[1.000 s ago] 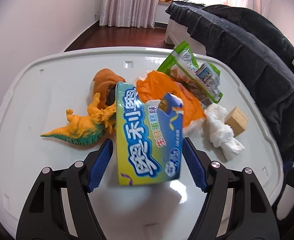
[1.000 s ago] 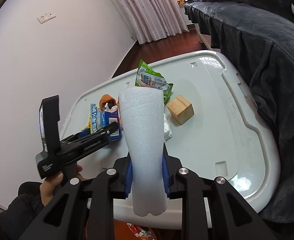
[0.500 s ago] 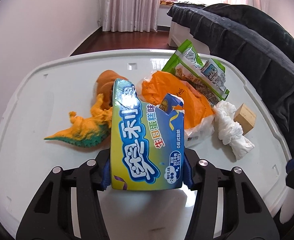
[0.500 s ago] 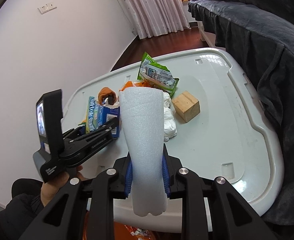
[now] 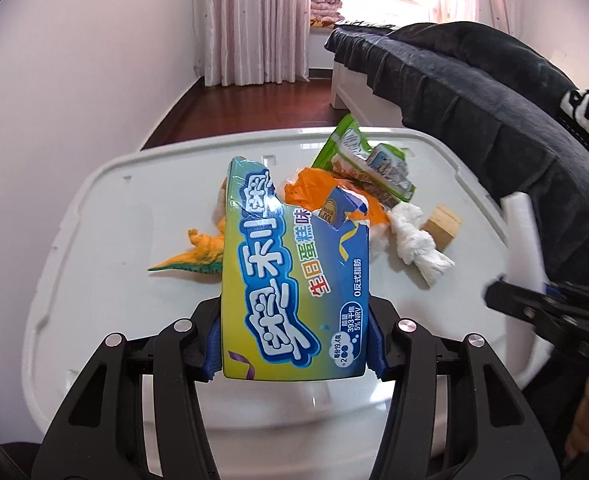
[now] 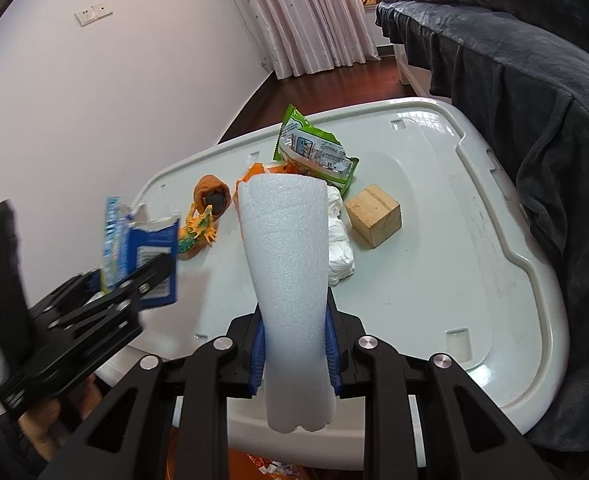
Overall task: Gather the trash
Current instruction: 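Carry the foam tube and snack box to the bucket and release both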
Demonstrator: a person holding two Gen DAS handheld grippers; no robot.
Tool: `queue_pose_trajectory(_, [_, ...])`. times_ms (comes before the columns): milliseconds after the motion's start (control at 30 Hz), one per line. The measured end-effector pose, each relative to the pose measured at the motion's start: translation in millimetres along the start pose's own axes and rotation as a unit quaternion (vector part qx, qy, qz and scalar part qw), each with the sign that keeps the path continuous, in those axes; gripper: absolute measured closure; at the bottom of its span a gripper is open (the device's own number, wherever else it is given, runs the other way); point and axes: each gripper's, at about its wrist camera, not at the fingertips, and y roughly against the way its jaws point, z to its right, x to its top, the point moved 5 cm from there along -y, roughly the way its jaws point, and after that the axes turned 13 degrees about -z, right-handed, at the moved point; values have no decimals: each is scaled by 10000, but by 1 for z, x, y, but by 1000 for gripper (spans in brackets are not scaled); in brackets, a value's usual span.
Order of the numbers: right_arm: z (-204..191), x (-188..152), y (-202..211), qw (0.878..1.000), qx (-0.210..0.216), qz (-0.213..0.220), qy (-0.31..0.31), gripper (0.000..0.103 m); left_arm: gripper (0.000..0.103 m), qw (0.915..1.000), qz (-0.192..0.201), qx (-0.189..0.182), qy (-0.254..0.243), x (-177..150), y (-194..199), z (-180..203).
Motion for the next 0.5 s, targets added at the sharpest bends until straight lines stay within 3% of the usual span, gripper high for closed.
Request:
queue_pose_trajectory(133, [-13,-9,2,9993,-155,94,328,78,51,9999,29,-70,-94,-19,30,2])
queue_pose_trajectory(300, [-24,-35,7,9993,64,28,381,78,51,9997,-19,-171,-179,-65,65,-7])
queue_pose_trajectory(500, [-51,-83,25,9979,280,-53,587,78,51,9988,-344,-255,-252,-126,75,-17])
